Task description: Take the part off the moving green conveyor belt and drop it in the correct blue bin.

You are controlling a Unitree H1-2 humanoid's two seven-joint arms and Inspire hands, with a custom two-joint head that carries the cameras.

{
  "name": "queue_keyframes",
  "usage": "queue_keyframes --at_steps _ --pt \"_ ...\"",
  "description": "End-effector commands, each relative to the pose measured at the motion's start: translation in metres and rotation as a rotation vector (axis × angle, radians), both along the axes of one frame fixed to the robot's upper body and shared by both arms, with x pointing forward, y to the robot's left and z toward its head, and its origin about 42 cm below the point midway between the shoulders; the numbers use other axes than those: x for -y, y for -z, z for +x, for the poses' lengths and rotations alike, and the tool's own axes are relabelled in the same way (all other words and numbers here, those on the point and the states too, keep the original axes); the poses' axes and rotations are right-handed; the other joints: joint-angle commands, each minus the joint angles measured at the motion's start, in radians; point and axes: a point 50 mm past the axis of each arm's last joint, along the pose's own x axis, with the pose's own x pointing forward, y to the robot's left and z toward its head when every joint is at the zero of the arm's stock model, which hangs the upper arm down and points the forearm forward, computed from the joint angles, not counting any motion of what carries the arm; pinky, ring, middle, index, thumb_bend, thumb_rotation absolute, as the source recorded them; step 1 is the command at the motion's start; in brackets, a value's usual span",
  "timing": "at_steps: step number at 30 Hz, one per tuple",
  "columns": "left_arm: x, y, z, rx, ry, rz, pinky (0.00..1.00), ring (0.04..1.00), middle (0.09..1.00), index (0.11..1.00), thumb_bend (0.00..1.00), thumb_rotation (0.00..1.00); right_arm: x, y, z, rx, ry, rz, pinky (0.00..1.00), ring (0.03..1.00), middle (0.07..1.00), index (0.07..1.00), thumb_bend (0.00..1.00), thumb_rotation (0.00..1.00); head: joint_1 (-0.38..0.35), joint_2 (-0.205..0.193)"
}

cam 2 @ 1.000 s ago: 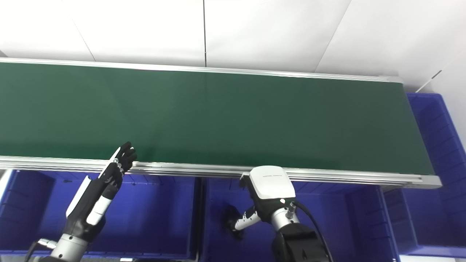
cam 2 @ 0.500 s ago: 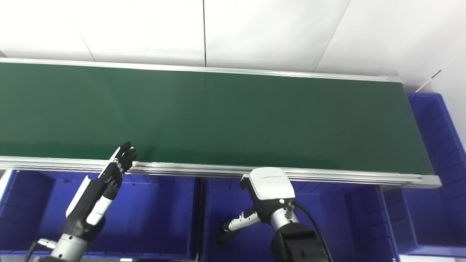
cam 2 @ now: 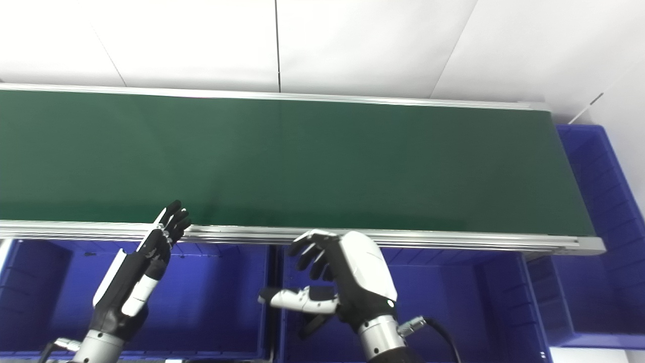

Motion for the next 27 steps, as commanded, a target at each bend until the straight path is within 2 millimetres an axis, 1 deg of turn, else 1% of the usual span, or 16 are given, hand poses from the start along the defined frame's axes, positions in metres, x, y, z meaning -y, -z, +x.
queue_keyframes --at_steps 1,2,4,6,8,9,11,13,16,19,20,23,24,25,26,27 --pt "-0.008 -0.012 0.004 0.053 0.020 -0.002 1.00 0.973 0.986 1.000 0.66 0.89 -0.032 0.008 -0.011 0.118 0.081 0.315 0.49 0.581 0.657 0.679 0.71 0.72 -0.035 -0.007" --pt "-0.010 -0.011 0.005 0.055 0.022 0.000 1.00 0.974 0.986 1.000 0.67 0.90 -0.033 0.014 -0.010 0.123 0.082 0.328 0.54 0.624 0.692 0.707 0.73 0.77 -0.062 -0.012" --pt "-0.014 -0.011 0.007 0.048 0.034 0.005 1.00 0.981 0.991 1.000 0.68 0.91 -0.036 0.025 -0.007 0.133 0.084 0.364 0.64 0.717 0.761 0.767 0.76 0.84 -0.084 -0.016" --pt "-0.017 -0.011 0.009 0.036 0.040 0.010 1.00 0.993 0.998 1.000 0.70 0.91 -0.039 0.032 -0.004 0.143 0.083 0.384 0.73 0.796 0.817 0.793 0.76 0.86 -0.096 -0.019" --pt "-0.019 -0.010 0.010 0.030 0.041 0.008 1.00 0.995 0.999 1.000 0.71 0.91 -0.041 0.039 -0.001 0.148 0.077 0.386 0.80 0.851 0.855 0.809 0.78 0.90 -0.107 -0.022" --pt "-0.020 -0.011 0.011 0.025 0.041 0.006 1.00 0.994 0.999 1.000 0.71 0.91 -0.042 0.041 0.000 0.147 0.076 0.385 0.81 0.854 0.857 0.811 0.78 0.90 -0.121 -0.027" --pt "-0.022 -0.011 0.012 0.013 0.044 -0.002 1.00 0.999 1.000 1.000 0.72 0.90 -0.044 0.046 0.002 0.144 0.074 0.382 0.84 0.873 0.868 0.818 0.79 0.92 -0.132 -0.029" --pt "-0.024 -0.010 0.012 0.007 0.052 -0.001 1.00 1.000 1.000 1.000 0.71 0.90 -0.045 0.050 0.004 0.144 0.072 0.372 0.85 0.883 0.877 0.826 0.80 0.93 -0.139 -0.031" --pt "-0.025 -0.009 0.011 0.010 0.048 -0.002 1.00 1.000 1.000 1.000 0.69 0.90 -0.045 0.052 0.006 0.152 0.071 0.357 0.85 0.884 0.880 0.833 0.81 0.96 -0.128 -0.026" --pt "-0.024 -0.010 0.011 0.010 0.046 0.006 1.00 0.994 0.997 1.000 0.69 0.90 -0.044 0.052 0.007 0.157 0.076 0.359 0.85 0.885 0.879 0.834 0.81 0.96 -0.103 -0.017" --pt "-0.023 -0.011 0.011 0.011 0.047 0.007 1.00 0.991 0.995 1.000 0.70 0.90 -0.042 0.052 0.007 0.159 0.076 0.360 0.86 0.888 0.879 0.835 0.81 0.96 -0.080 -0.010" --pt "-0.019 -0.012 0.010 0.016 0.047 0.007 1.00 0.986 0.991 1.000 0.71 0.89 -0.039 0.052 0.006 0.163 0.080 0.362 0.87 0.893 0.880 0.836 0.79 0.97 -0.058 -0.005" --pt "-0.015 -0.013 0.009 0.020 0.045 0.003 1.00 0.986 0.991 1.000 0.71 0.89 -0.036 0.053 0.006 0.171 0.080 0.357 0.87 0.894 0.881 0.836 0.79 0.97 -0.028 0.002" --pt "-0.013 -0.013 0.008 0.023 0.043 0.001 1.00 0.984 0.988 1.000 0.71 0.89 -0.034 0.053 0.005 0.176 0.081 0.353 0.86 0.891 0.882 0.839 0.78 0.98 -0.023 0.003" --pt "-0.009 -0.014 0.007 0.030 0.044 0.001 1.00 0.982 0.984 1.000 0.70 0.89 -0.031 0.053 0.005 0.184 0.079 0.348 0.86 0.890 0.884 0.847 0.77 0.99 0.005 0.007" --pt "-0.007 -0.015 0.007 0.035 0.045 0.002 1.00 0.981 0.982 1.000 0.70 0.89 -0.029 0.054 0.004 0.189 0.077 0.345 0.87 0.890 0.886 0.854 0.76 1.00 0.005 0.007"
